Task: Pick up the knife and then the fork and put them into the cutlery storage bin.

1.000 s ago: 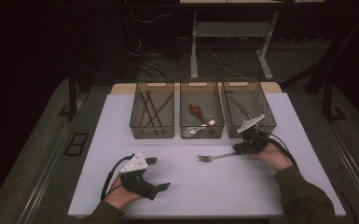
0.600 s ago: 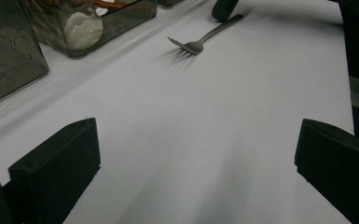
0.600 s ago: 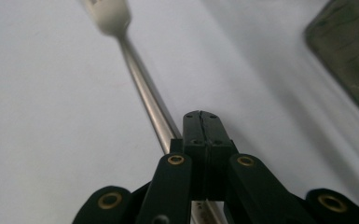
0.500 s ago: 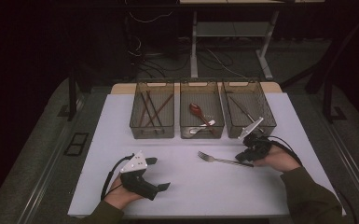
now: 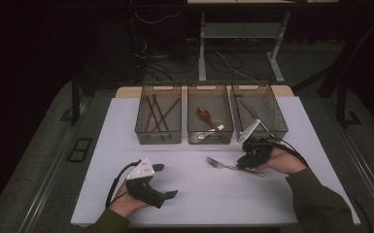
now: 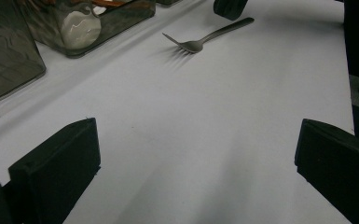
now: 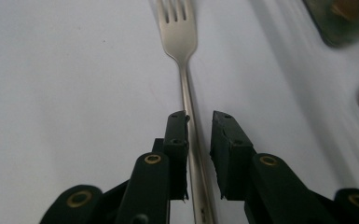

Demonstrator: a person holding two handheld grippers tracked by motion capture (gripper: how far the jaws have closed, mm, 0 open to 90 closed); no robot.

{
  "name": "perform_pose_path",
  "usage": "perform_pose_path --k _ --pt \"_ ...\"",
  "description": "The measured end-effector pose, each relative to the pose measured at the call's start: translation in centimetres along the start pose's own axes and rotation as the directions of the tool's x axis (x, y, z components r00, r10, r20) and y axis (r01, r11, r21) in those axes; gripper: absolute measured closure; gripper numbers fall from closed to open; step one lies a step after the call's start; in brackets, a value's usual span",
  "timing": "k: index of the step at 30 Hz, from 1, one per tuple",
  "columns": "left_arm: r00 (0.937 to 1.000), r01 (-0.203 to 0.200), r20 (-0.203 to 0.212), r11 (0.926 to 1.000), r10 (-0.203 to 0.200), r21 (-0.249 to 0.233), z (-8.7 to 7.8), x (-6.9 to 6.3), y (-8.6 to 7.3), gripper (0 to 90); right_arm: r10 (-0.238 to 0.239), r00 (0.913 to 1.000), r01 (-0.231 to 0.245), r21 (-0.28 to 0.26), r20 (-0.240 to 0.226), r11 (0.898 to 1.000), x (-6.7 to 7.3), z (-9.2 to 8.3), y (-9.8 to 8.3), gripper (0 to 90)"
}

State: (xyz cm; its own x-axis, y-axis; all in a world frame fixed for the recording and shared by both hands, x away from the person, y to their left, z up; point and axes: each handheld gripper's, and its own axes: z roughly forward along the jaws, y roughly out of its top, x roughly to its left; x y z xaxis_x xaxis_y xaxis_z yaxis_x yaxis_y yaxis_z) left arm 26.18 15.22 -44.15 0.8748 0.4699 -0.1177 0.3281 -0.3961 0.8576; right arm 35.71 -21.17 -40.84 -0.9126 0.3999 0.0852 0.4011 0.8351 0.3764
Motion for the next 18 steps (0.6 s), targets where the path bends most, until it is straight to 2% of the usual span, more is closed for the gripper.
perform_pose_path --k 3,6,12,15,18 --pt "1.0000 0.004 -0.001 1.0000 -0.004 -0.001 0.0 0.0 0.0 0.0 -0.040 0.9992 0.040 0.077 0.002 0.996 0.5 0.9 1.4 74.7" --pt "1.0000 0.004 0.000 1.0000 -0.004 0.000 0.0 0.0 0.0 0.0 -0.071 0.9975 0.071 0.118 -0.003 0.990 0.8 1.4 2.3 74.7" --pt "1.0000 0.005 -0.001 1.0000 -0.005 0.002 0.0 0.1 -0.1 0.0 -0.096 0.9953 0.091 0.207 0.013 0.974 1.1 2.3 3.6 75.5" --pt "1.0000 0.000 -0.004 1.0000 0.000 0.007 0.0 0.1 -0.1 0.0 -0.102 0.9947 0.097 0.225 0.009 0.970 1.1 2.6 3.9 76.8" --pt "1.0000 -0.004 -0.004 1.0000 0.004 0.009 0.0 0.0 -0.1 0.0 -0.117 0.9929 0.108 0.243 0.024 0.964 1.1 2.9 4.1 79.5"
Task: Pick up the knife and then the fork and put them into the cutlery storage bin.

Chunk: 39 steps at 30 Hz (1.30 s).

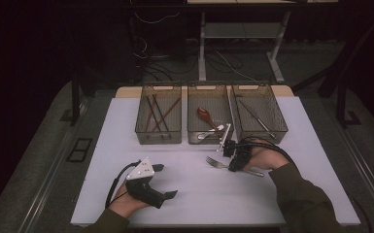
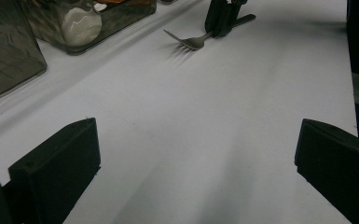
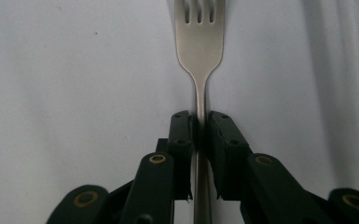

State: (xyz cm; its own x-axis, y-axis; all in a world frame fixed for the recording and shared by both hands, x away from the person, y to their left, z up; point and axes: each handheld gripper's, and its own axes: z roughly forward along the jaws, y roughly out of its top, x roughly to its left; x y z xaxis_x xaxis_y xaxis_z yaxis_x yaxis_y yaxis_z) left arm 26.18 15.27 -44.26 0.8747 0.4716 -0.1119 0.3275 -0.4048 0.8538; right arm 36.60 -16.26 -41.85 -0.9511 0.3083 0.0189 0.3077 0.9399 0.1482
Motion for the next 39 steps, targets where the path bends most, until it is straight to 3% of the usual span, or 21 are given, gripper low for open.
perform_pose_path --k 3,12,25,32,35,39 --pt "1.0000 -0.002 -0.001 1.0000 0.002 0.003 0.0 0.0 0.0 0.0 0.008 0.9999 -0.008 0.012 0.010 1.000 0.2 0.0 0.2 82.0" --pt "1.0000 -0.005 -0.006 1.0000 0.005 0.003 0.0 0.0 0.0 0.0 -0.028 0.9991 0.028 0.012 0.031 1.000 0.4 0.0 0.1 84.3" --pt "1.0000 0.008 -0.001 0.9999 -0.008 -0.008 0.0 0.0 0.0 0.0 0.041 0.9988 -0.038 -0.094 0.029 0.995 -0.3 -1.3 -1.2 84.3" --pt "0.9999 0.016 -0.005 0.9997 -0.016 -0.019 0.0 0.2 0.0 0.0 0.096 0.9944 -0.086 -0.189 0.045 0.978 -1.1 -2.2 -2.3 84.4" --pt "0.9998 0.020 -0.009 0.9996 -0.020 -0.022 0.0 0.3 0.0 0.0 0.127 0.9910 -0.113 -0.241 0.043 0.964 -1.5 -2.8 -2.8 84.4" --pt "0.9995 0.026 -0.016 0.9994 -0.026 -0.025 0.0 0.4 0.0 0.0 0.168 0.9858 -0.159 -0.322 0.000 0.933 -2.1 -3.4 -3.6 84.4"
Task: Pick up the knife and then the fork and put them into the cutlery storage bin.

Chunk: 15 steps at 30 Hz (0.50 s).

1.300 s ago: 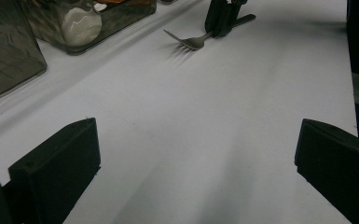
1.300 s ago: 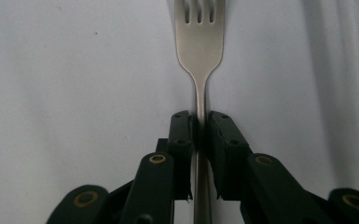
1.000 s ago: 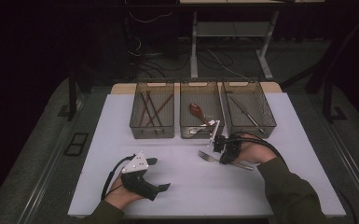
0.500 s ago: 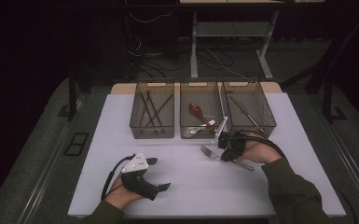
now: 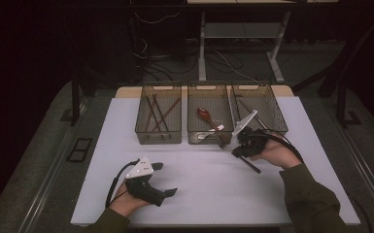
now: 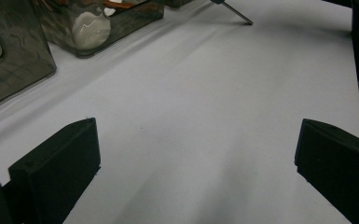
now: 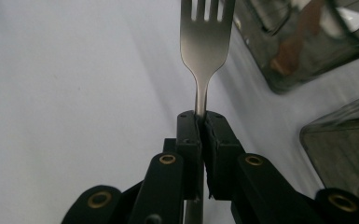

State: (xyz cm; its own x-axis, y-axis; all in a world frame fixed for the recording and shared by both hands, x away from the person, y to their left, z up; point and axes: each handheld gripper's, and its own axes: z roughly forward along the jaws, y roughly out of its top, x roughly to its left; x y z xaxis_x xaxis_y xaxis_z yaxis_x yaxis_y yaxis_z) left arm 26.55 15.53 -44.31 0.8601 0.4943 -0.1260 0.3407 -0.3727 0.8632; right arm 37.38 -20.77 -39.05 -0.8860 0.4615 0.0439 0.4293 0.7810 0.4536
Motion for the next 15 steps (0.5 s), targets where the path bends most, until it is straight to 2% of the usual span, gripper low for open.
perform_pose_path --k 8,11,15 --pt "1.0000 0.000 -0.001 1.0000 0.000 0.005 0.0 0.0 0.0 0.0 0.053 0.9982 -0.056 -0.083 -0.028 0.995 -0.8 -0.8 -0.6 84.4" --pt "1.0000 0.001 0.001 1.0000 -0.001 0.004 0.0 0.1 -0.1 0.0 0.073 0.9962 -0.078 -0.119 -0.049 0.990 -1.0 -1.2 -0.8 84.4" --pt "1.0000 0.000 0.000 1.0000 0.000 0.005 0.0 0.0 0.0 0.0 0.098 0.9941 -0.104 -0.165 -0.048 0.981 -1.1 -1.7 -1.0 84.4"
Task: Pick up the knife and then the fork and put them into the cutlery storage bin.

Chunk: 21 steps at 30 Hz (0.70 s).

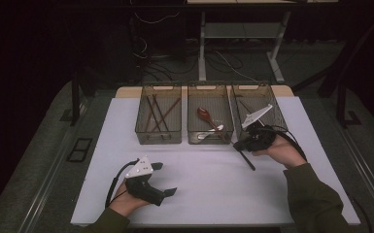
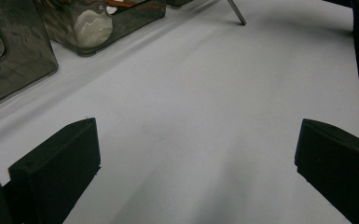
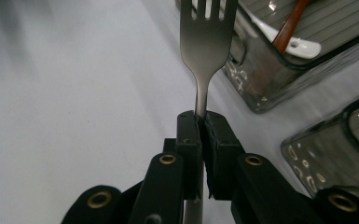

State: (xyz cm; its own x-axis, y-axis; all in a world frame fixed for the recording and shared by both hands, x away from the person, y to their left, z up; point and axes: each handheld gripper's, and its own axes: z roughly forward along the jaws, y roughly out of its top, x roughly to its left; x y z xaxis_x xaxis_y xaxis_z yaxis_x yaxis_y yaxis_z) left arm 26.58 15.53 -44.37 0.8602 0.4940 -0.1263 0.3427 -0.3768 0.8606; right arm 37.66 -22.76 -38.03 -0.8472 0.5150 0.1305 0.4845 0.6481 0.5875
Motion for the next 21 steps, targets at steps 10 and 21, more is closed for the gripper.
perform_pose_path --k 10,21 --pt "1.0000 0.001 0.002 1.0000 -0.001 0.000 0.0 0.0 0.0 0.0 0.046 0.9987 -0.042 -0.142 0.023 0.989 -0.8 -2.1 -0.3 84.4" --pt "1.0000 -0.002 0.005 1.0000 0.002 0.002 0.1 0.0 0.0 0.0 0.098 0.9931 -0.077 -0.286 0.063 0.955 -1.8 -4.8 -1.0 84.4"
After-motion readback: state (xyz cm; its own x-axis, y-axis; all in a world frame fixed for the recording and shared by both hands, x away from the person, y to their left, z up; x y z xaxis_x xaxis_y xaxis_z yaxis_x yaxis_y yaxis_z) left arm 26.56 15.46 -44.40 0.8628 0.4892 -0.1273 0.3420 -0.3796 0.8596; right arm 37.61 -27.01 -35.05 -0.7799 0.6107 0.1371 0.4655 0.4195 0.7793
